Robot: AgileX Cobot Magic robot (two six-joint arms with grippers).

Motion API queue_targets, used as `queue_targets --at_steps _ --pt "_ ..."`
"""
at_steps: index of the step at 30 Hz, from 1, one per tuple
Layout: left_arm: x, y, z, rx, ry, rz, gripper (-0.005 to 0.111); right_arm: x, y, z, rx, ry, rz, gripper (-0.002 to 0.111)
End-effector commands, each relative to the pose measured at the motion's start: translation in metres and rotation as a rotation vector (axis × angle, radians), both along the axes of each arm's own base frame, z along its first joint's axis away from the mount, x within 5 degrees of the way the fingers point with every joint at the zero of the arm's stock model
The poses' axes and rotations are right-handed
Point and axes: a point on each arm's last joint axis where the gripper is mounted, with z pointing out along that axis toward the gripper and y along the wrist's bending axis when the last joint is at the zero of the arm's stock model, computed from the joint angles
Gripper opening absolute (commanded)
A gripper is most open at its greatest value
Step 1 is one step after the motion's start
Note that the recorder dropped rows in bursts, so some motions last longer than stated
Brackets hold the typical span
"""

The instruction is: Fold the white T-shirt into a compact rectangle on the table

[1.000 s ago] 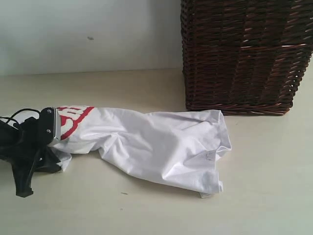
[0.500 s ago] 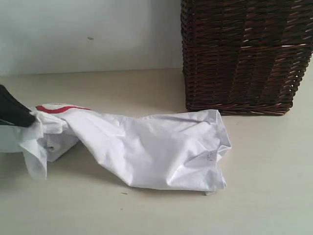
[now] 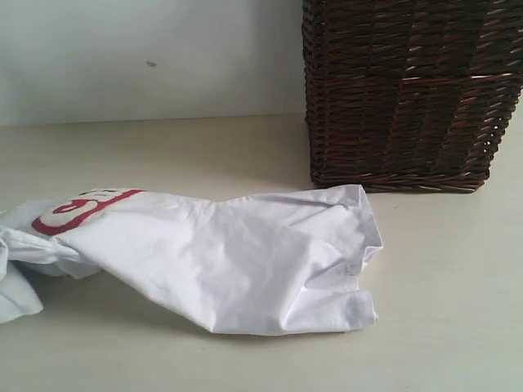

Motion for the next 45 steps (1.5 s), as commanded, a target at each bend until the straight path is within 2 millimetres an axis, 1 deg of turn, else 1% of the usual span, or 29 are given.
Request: queue_targets --at_steps 1,4,6,9,15,17,20,22,25,27,28,29,30,31,32,34,35,36,37,39,40,42,45 --pt "-0.026 -0.022 -0.006 -0.039 0.074 0.012 0.0 0.0 0.0 -0.002 0.001 0.008 0.001 0.023" --pt "-0.036 -0.028 -0.018 -0.062 0.195 0.111 0.0 0.0 0.0 -0.002 0.001 0.008 0.001 0.023" --pt "-0.045 -0.03 -0.025 -0.076 0.242 0.143 0.0 0.0 0.0 -0.002 0.001 0.008 0.001 0.023" --pt "-0.066 -0.032 -0.035 -0.085 0.296 0.186 0.0 0.0 0.0 -0.002 0.001 0.008 0.001 0.023" --pt "-0.108 -0.036 -0.039 -0.114 0.306 0.274 0.0 0.0 0.0 -0.002 0.001 0.008 0.001 0.023" --pt "-0.112 -0.037 -0.035 -0.121 0.261 0.254 0.0 0.0 0.0 -0.002 0.001 0.008 0.001 0.023" --pt "-0.112 -0.04 -0.031 -0.168 0.251 0.268 0.001 0.0 0.0 -0.002 0.001 0.008 0.001 0.023" --pt "-0.108 -0.043 -0.024 -0.215 0.237 0.282 0.009 0.0 0.0 -0.002 0.001 0.008 0.001 0.023" --pt "-0.098 -0.05 -0.004 -0.349 0.194 0.308 0.031 0.0 0.0 -0.002 0.001 0.008 0.001 0.023" --pt "-0.09 -0.055 0.015 -0.451 0.151 0.321 0.049 0.0 0.0 -0.002 0.001 0.008 0.001 0.023" --pt "-0.087 -0.056 0.022 -0.486 0.134 0.324 0.055 0.0 0.0 -0.002 0.001 0.008 0.001 0.023" --pt "-0.085 -0.057 0.03 -0.51 0.112 0.324 0.061 0.0 0.0 -0.002 0.001 0.008 0.001 0.023" --pt "-0.082 -0.057 0.037 -0.524 0.084 0.312 0.063 0.0 0.0 -0.002 0.001 0.008 0.001 0.023" --pt "-0.079 -0.058 0.042 -0.534 0.065 0.297 0.061 0.0 0.0 -0.002 0.001 0.008 0.001 0.023" --pt "-0.071 -0.06 0.044 -0.533 0.015 0.311 0.055 0.0 0.0 -0.002 0.001 0.008 0.001 0.023" --pt "-0.046 -0.064 0.036 -0.492 -0.145 0.355 0.038 0.0 0.0 -0.002 0.001 0.008 0.001 0.023" --pt "-0.034 -0.07 0.029 -0.469 -0.185 0.359 0.028 0.0 0.0 -0.002 0.001 0.008 0.001 0.023" --pt "-0.026 -0.077 0.02 -0.443 -0.205 0.325 0.019 0.0 0.0 -0.002 0.001 0.008 0.001 0.023" --pt "-0.021 -0.086 0.01 -0.407 -0.211 0.24 0.011 0.0 0.0 -0.002 0.001 0.008 0.001 0.023" --pt "-0.018 -0.103 -0.011 -0.337 -0.191 0.063 0.0 0.0 0.0 -0.002 0.001 0.008 0.001 0.023" --pt "-0.018 -0.113 -0.025 -0.301 -0.164 -0.017 0.0 0.0 0.0 -0.002 0.001 0.008 0.001 0.023" --pt "-0.015 -0.13 -0.05 -0.253 -0.113 -0.111 0.0 0.0 0.0 -0.002 0.001 0.008 0.001 0.023" --pt "-0.014 -0.16 -0.088 -0.227 -0.004 -0.201 0.0 0.0 0.0 -0.002 0.001 0.008 0.001 0.023"
